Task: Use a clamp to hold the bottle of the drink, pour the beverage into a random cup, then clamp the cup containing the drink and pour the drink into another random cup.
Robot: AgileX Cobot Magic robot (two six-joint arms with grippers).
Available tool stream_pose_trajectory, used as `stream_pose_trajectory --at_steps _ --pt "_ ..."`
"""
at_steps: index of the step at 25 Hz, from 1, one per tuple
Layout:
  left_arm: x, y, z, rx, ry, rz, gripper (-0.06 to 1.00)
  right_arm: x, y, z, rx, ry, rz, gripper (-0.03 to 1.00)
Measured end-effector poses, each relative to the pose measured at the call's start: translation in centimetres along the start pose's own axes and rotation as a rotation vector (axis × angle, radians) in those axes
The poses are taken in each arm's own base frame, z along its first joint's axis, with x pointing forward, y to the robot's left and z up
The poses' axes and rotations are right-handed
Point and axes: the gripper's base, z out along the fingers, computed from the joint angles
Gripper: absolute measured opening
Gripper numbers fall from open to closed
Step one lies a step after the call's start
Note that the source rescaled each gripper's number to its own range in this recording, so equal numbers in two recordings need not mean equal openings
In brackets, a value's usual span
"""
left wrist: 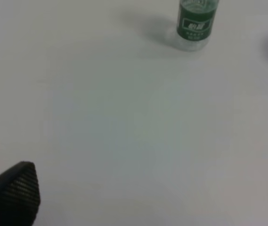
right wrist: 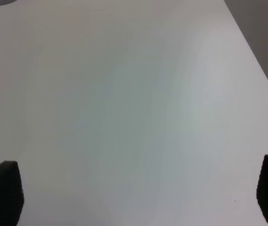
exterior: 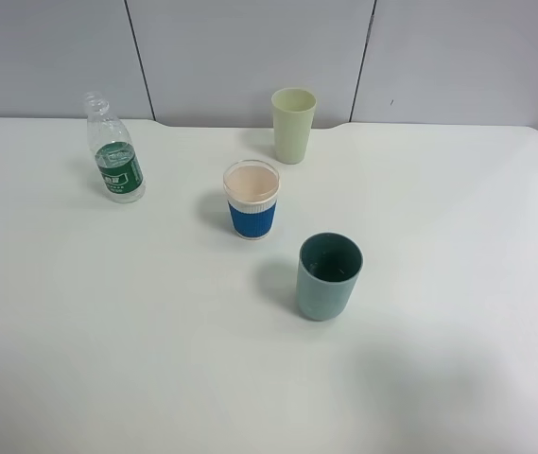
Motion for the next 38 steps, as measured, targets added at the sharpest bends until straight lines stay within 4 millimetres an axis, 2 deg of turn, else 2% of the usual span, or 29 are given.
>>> stream_pose_trajectory --at_steps 38 --pt "0.00 0.00 0.00 0.000 0.000 0.000 1.00 0.00 0.00 0.00 0.000 0.000 0.000 1.00"
